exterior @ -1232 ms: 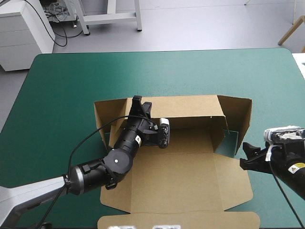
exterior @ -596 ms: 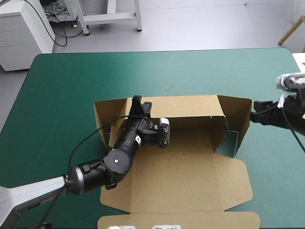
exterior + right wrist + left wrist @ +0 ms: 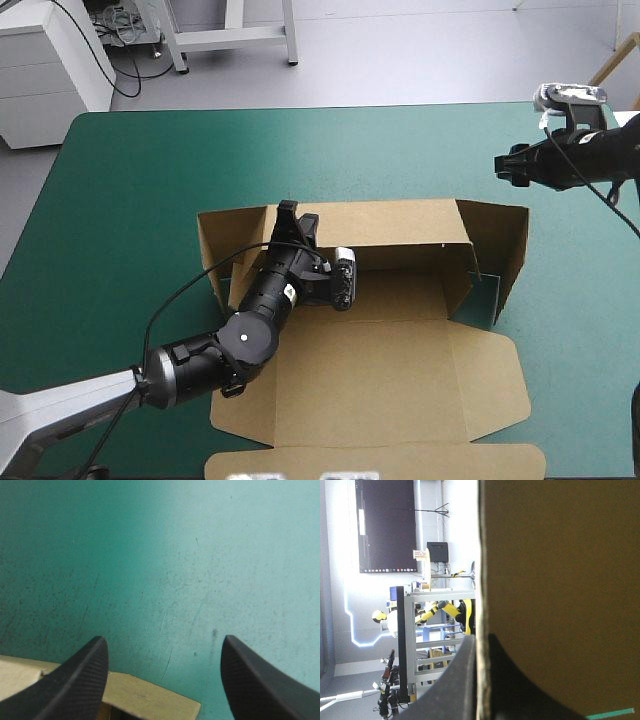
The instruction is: Fold the box
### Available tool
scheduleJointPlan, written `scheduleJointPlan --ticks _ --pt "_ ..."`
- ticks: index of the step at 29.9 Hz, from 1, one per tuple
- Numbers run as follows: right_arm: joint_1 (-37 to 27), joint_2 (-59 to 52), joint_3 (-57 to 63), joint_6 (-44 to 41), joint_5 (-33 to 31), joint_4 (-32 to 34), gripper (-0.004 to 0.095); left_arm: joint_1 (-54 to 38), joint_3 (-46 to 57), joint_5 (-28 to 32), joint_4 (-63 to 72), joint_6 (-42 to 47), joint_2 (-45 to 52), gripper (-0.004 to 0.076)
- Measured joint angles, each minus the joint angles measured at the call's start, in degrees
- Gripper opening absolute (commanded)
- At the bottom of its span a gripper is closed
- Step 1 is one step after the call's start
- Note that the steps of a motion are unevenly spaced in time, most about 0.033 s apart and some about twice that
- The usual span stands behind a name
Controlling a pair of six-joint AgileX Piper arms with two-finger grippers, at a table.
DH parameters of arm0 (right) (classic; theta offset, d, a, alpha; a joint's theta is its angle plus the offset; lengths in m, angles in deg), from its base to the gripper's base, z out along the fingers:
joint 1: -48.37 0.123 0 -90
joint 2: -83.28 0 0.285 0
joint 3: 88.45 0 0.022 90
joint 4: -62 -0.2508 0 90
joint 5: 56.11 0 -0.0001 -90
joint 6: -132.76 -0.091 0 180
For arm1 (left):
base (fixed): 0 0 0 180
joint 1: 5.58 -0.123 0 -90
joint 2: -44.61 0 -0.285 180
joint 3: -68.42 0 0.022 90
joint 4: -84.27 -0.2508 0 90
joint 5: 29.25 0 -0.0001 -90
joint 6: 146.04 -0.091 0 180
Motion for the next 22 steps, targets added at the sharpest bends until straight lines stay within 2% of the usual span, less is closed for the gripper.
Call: scheduleJointPlan --ticks 8,16,22 --pt "0.0 6.0 0.1 0.0 -4.4 -0.1 0.0590 0.0 0.1 0.0 -0.1 0.0 0.0 -0.0010" --pt "0.0 6.0 4.3 2.0 -8.7 0.0 0.0589 0.0 0.1 0.0 -0.1 0.0 0.0 -0.0010" --pt "0.0 2.7 9.6 2.8 -9.3 0.0 0.0590 0.0 0.1 0.0 -0.1 0.9 0.0 -0.0010"
